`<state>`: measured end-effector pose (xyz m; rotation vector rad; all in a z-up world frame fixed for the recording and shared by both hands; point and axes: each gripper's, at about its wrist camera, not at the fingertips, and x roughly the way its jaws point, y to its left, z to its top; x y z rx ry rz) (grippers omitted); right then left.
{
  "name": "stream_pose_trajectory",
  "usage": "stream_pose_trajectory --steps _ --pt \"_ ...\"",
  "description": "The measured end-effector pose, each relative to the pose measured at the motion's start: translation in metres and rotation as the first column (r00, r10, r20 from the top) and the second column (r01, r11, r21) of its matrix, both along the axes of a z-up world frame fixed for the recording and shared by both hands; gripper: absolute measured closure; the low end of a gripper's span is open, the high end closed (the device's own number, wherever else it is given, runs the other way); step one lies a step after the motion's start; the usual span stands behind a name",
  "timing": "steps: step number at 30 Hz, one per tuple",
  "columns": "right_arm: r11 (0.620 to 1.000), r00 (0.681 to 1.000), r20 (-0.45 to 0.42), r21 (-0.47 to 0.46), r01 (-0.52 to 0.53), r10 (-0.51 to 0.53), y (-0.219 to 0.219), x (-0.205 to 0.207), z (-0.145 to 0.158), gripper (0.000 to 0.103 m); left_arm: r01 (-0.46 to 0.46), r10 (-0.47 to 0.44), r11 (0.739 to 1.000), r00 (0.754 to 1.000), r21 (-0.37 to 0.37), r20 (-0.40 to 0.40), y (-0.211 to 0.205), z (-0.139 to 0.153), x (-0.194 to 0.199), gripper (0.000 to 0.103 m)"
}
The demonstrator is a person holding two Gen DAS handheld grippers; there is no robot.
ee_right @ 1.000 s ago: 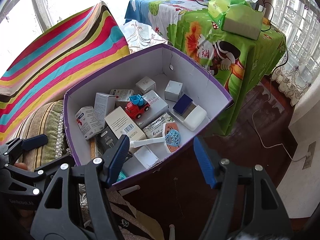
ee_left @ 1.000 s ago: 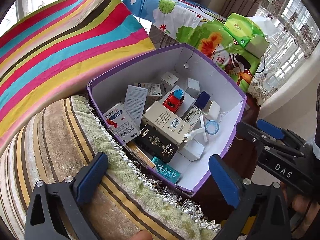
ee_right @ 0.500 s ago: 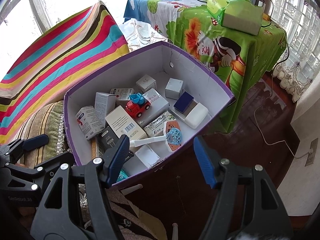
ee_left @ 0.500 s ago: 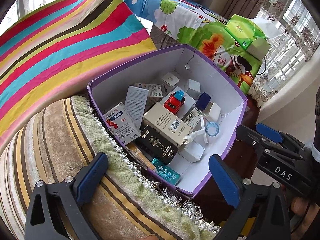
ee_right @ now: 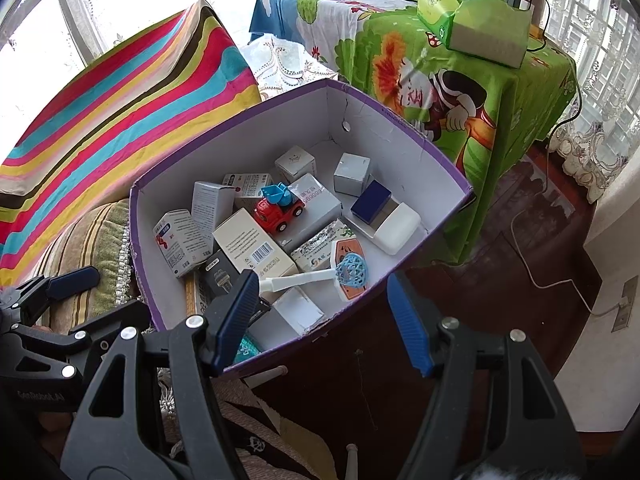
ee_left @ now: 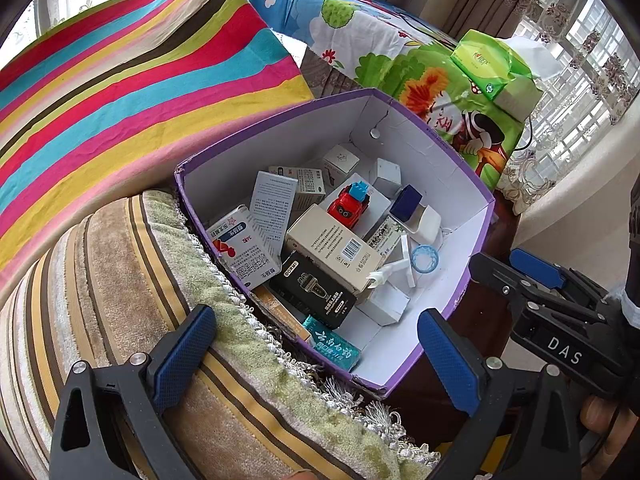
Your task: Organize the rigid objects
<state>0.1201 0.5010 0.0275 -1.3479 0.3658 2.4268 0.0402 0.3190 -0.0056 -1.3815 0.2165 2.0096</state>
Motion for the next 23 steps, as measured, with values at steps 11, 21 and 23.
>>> stream_pose_trajectory --steps 11,21,23 --pt "1.0 1.0 0.002 -0.002 -0.001 0.001 -0.0004 0.0 -0.0002 0.033 0.001 -0.001 1.0 1.0 0.0 0.001 -0.0007 -0.0002 -0.0007 0.001" --pt "1.0 1.0 0.006 -0.006 -0.002 0.002 -0.0018 0.0009 -0.0023 0.033 -0.005 0.005 1.0 1.0 0.009 -0.006 -0.0019 0.0006 -0.0011 0.001" --pt "1.0 1.0 0.006 -0.007 -0.004 0.004 -0.0022 0.0007 -0.0028 0.033 -0.003 0.003 1.0 1.0 0.0 -0.017 0.0004 0.0005 -0.0001 0.001"
